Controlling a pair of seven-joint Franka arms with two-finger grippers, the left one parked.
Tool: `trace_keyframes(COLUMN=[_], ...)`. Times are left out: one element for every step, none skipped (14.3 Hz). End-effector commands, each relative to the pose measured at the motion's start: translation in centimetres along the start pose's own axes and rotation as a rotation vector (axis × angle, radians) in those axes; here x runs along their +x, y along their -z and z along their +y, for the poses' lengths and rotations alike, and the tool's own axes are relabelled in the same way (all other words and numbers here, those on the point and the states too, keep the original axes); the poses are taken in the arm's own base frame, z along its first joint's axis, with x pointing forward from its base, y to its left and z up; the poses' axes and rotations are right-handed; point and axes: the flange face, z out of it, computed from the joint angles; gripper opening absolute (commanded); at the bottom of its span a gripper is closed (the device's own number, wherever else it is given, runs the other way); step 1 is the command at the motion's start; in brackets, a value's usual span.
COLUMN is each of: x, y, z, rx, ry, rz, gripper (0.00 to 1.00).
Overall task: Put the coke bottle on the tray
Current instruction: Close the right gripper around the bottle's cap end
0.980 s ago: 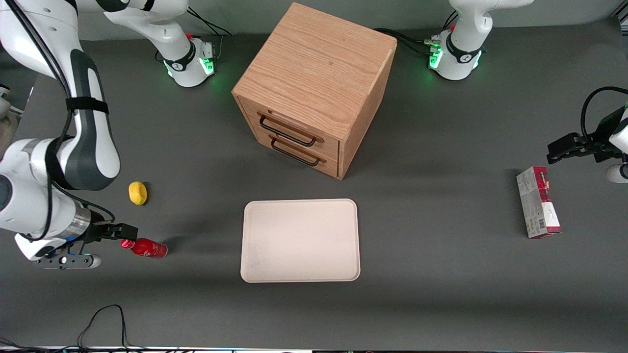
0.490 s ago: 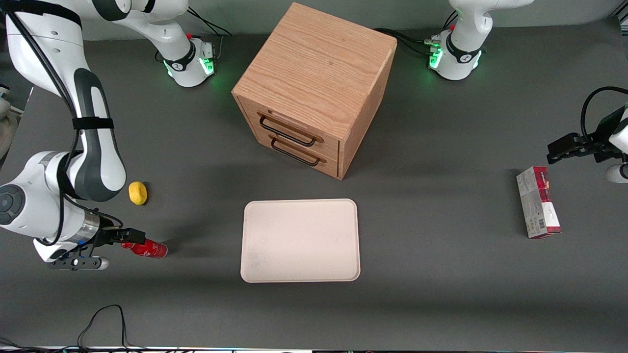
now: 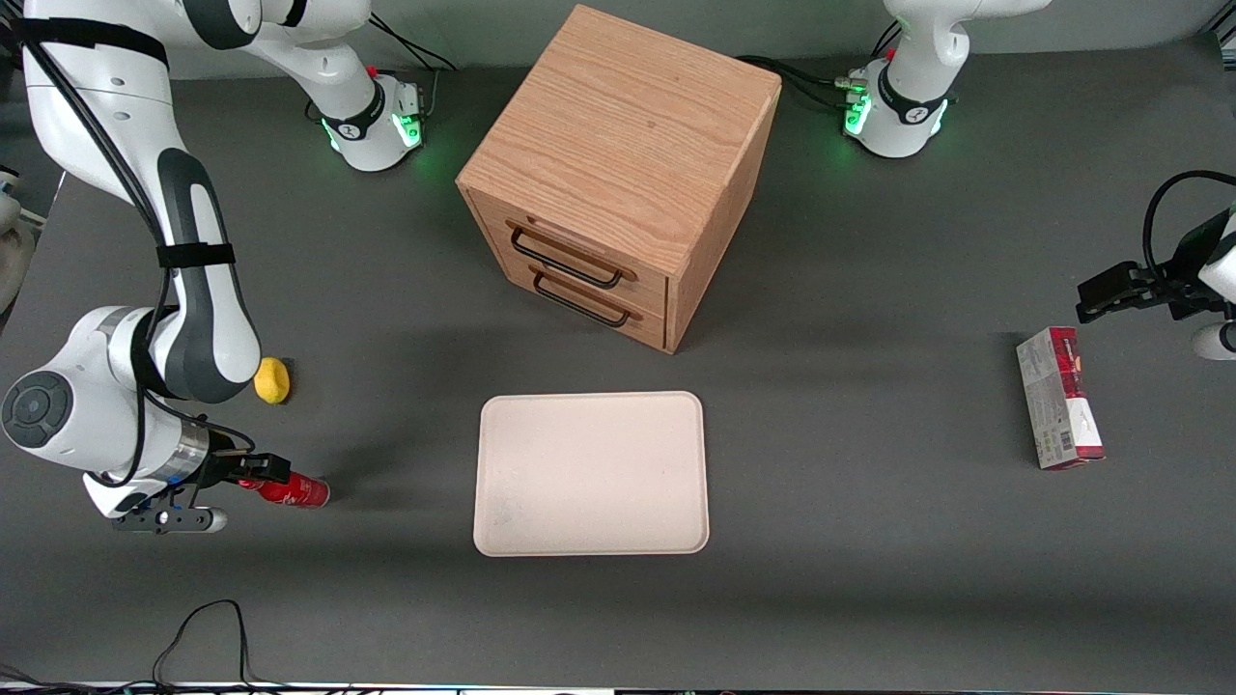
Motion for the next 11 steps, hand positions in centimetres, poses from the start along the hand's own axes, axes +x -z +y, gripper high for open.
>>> trace_keyframes(x=[0.1,0.2,0.4,0.5,0.6,0.7,1.1,1.5,1.6,2.0,2.3], y=[0.3,0.5,0.8,1.4,1.7,2.1,3.0,4.8,6.2,8.4,11.2], z=[0.1,0.1,0.1,0.0,0.0,-0.1,-0.2,-0.5,-1.0,-1.7,-2.2], rx=[0.014,0.011,0.008,0.005,0.003,0.004,0.004,0.006,0.012,0.017,0.022], ry=[0.017,0.018,0.023,0.026,0.027,0.026,0.026,0.031,0.04,0.052,0.063], rz=[0.021,0.029,0.037,0.046,0.05,0.059,0.073,0.091,0.073,0.062,0.04], gripper=[0.21,0.17,0.12,0.09,0.05,0.03,0.03,0.03,0.03,0.03,0.03])
